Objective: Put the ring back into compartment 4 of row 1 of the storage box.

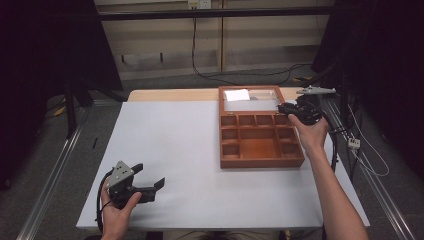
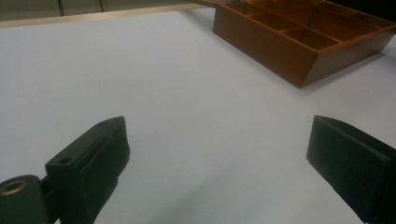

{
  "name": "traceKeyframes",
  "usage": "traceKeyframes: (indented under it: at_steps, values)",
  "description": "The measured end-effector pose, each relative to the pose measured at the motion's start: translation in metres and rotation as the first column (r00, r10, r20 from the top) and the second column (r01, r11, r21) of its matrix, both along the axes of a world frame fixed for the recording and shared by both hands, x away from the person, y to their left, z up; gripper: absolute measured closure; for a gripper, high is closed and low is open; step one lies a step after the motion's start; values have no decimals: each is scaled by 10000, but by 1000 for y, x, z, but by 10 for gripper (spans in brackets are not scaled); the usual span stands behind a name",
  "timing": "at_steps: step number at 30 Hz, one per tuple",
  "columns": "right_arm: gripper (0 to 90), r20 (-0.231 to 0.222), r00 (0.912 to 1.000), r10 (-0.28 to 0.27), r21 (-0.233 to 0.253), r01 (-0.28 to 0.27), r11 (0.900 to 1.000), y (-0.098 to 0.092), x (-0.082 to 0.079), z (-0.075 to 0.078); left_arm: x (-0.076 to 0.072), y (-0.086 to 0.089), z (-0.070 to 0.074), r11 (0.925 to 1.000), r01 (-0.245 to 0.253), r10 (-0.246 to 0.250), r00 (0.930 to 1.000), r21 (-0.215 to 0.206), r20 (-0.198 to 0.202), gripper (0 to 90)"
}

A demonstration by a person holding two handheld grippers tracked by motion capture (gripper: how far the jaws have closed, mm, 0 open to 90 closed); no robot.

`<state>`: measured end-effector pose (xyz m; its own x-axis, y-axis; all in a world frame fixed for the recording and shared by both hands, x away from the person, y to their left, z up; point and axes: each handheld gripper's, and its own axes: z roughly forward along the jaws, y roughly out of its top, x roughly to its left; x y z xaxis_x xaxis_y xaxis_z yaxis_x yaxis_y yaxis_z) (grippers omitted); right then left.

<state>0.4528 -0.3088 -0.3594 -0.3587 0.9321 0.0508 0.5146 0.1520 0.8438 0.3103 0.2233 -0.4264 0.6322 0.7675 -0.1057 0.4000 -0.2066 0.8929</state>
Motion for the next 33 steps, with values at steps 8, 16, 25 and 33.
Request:
traceKeyframes:
  at_steps: [8,16,25,33]
  values:
    - [710,-198,9996,-177,-127,174,9998,-4,3,-9,0,1,0,10000,7,-7,10000,7,-8,56]
    - [709,-408,9987,-296,-167,290,9994,-9,3,-19,-1,1,1,10000,-26,26,10000,-38,29,57]
    - [709,-537,9980,-343,-162,335,9993,-10,6,-27,-1,0,1,9999,88,-88,10000,-63,-36,57]
    - [708,-690,9970,-356,-357,332,9988,-8,8,-33,-1,2,0,10000,10,-10,10000,-93,-65,57]
